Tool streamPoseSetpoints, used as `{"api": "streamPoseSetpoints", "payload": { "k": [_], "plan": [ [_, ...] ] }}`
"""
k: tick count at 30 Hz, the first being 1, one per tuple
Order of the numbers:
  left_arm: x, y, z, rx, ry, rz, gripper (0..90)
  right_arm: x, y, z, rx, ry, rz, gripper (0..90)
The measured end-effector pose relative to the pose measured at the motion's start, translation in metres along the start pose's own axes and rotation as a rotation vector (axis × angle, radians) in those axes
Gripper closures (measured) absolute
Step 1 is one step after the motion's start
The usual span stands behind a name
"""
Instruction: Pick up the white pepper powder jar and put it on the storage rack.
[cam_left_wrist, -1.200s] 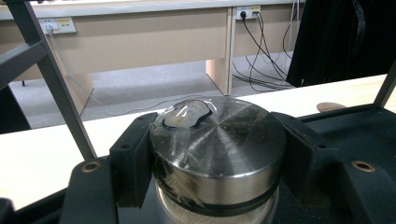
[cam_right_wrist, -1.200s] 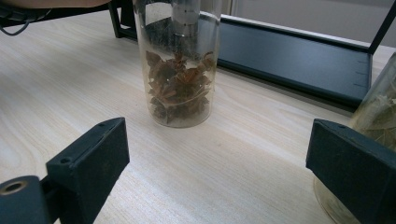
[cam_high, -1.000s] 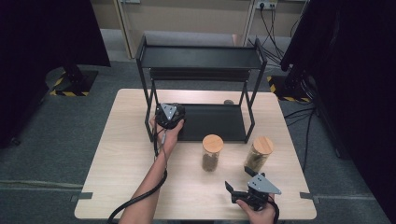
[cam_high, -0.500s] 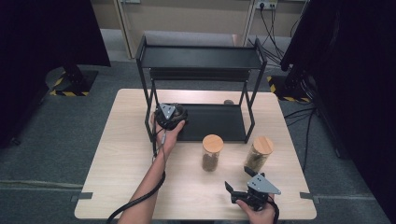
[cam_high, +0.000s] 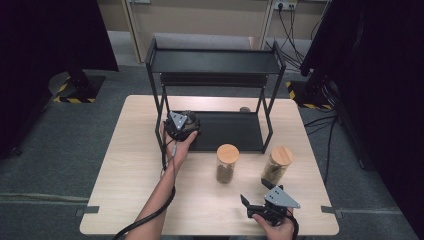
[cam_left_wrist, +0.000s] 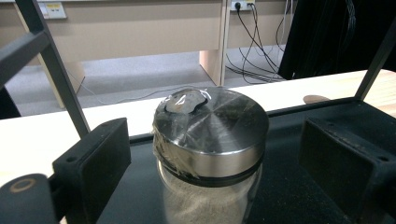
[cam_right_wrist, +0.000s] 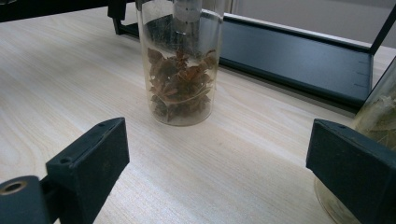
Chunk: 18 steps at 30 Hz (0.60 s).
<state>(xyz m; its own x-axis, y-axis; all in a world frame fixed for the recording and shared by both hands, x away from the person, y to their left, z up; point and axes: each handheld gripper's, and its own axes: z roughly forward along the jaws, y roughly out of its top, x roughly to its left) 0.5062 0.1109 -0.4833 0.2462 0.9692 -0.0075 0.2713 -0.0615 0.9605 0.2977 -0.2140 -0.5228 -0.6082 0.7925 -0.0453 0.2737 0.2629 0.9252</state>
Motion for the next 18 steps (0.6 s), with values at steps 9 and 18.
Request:
{"api": "streamPoseSetpoints", "payload": {
  "k": [9,18],
  "plan": [
    [-0.002,0.001,-0.010,-0.005,0.001,0.001,7.9,0.000,0.000,0.000,-0.001,-0.001,-0.002,5.9],
    [-0.003,0.004,-0.019,-0.024,-0.006,0.004,8.2,0.000,0.000,0.000,0.000,-0.002,-0.002,5.9]
  ]
}}
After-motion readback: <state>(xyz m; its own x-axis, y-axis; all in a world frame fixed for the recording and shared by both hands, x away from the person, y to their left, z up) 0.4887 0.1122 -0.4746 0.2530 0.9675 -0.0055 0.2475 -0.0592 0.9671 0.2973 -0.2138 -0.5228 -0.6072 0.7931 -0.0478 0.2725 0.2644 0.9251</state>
